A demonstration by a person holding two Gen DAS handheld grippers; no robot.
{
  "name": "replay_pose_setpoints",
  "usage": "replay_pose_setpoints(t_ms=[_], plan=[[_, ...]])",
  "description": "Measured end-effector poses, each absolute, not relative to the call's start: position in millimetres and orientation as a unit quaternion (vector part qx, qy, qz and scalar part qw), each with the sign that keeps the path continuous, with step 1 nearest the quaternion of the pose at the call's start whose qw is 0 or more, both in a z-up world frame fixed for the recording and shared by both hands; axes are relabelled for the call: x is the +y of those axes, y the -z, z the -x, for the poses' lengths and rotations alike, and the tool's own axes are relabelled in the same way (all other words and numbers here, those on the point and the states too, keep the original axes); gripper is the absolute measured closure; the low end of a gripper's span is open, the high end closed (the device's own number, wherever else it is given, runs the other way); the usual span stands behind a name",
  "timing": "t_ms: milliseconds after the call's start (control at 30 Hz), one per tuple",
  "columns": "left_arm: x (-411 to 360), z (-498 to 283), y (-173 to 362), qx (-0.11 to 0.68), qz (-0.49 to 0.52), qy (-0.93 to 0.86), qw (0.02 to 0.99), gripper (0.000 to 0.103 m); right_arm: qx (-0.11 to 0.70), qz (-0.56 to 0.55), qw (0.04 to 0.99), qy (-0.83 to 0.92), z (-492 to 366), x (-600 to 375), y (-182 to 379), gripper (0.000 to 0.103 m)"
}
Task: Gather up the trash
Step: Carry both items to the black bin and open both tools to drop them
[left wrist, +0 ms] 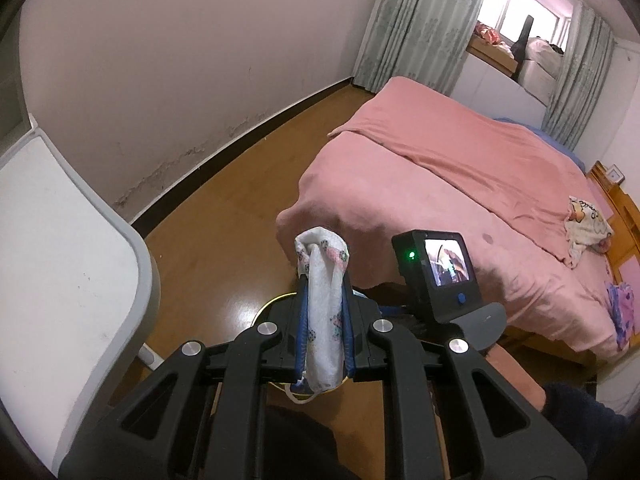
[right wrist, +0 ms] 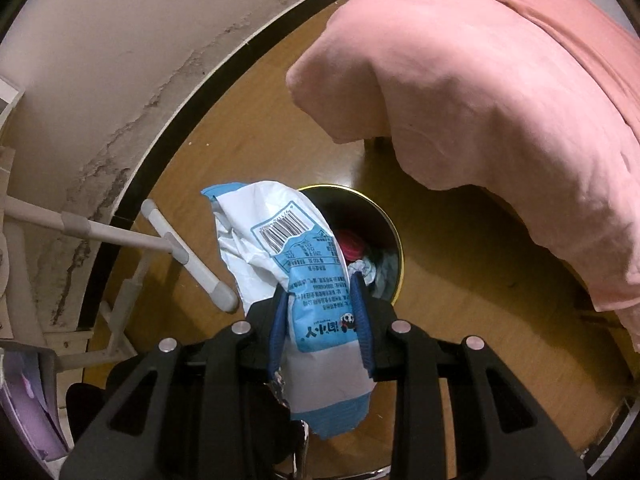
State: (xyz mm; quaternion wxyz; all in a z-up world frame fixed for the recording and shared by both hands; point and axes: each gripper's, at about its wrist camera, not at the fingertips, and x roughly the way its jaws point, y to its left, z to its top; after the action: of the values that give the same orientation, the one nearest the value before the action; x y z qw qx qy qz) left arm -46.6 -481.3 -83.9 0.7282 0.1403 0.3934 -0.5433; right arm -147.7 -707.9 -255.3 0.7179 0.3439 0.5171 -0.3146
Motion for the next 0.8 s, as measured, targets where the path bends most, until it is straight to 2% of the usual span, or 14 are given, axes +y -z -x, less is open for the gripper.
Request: replay_pose_setpoints(t_ms=[67, 100, 200, 500, 800], plan=[[-483.2, 43.4, 84.2, 0.396, -0.141, 0.542, 0.728, 0.090, 0.514, -0.343, 0.721, 0.312, 144.7, -707.8, 254.5, 0.071], [-482.7, 42.4, 85.2, 0.397, -0.141, 0.540, 0.728, 0.090, 0.513, -0.343, 0.722, 0.312, 143.1, -707.7, 254.1, 0.067], [-484.7, 41.3, 87.1, 0.400, -0.143, 0.539, 0.727, 0.090, 0.510, -0.341, 0.724, 0.316, 142.0, -706.6, 252.3, 0.040], [-505.9, 46.9, 108.3, 0.418, -0.158, 0.542, 0.712, 0.090, 0.460, -0.361, 0.727, 0.359, 158.8, -722.2, 232.0, 0.036], [-558.2, 57.8, 180.7, 0.466, -0.196, 0.553, 0.662, 0.090, 0.381, -0.377, 0.723, 0.435, 195.9, -743.4, 201.3, 0.033]])
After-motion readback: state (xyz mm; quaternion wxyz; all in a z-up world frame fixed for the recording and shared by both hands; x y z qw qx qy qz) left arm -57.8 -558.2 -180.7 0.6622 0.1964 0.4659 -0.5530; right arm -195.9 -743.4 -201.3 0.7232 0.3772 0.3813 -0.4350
